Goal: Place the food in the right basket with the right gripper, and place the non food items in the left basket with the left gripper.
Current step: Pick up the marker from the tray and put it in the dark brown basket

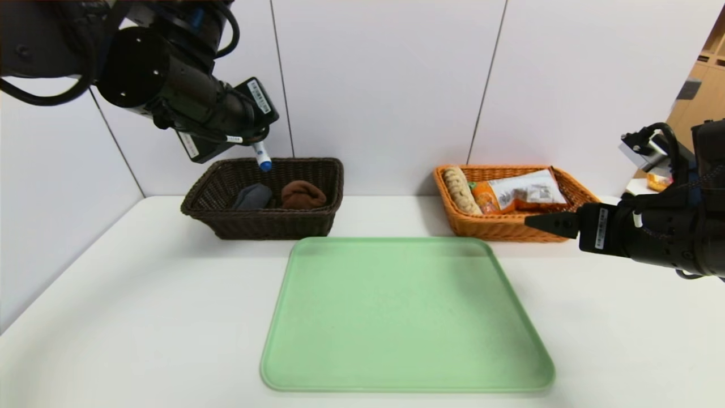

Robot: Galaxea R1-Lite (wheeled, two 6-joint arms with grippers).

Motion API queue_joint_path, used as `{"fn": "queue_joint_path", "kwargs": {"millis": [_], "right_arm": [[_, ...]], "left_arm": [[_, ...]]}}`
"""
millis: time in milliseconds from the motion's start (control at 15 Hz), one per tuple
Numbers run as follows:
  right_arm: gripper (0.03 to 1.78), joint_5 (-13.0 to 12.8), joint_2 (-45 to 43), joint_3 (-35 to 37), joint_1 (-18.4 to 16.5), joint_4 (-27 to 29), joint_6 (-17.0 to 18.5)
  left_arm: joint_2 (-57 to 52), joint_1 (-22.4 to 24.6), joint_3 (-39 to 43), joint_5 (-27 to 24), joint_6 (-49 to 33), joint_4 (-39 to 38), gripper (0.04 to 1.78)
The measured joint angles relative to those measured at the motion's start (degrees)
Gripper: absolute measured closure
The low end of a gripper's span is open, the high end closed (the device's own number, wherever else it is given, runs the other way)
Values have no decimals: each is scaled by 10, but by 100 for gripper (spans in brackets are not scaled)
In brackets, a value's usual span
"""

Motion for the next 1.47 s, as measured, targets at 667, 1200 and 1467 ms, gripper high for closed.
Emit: {"fn": "queue_joint_path", "kwargs": {"millis": [667,1200,1467], "right_arm": [[11,1,-8,3,1,0,1],[11,1,-4,2,6,0,1],[11,0,-4,2,7,-5,1]], "left_arm": [[163,130,4,-74,-5,-92,164],[183,144,3,-75,-4,-92,81],[134,142,3,-75,2,-88,53]]}}
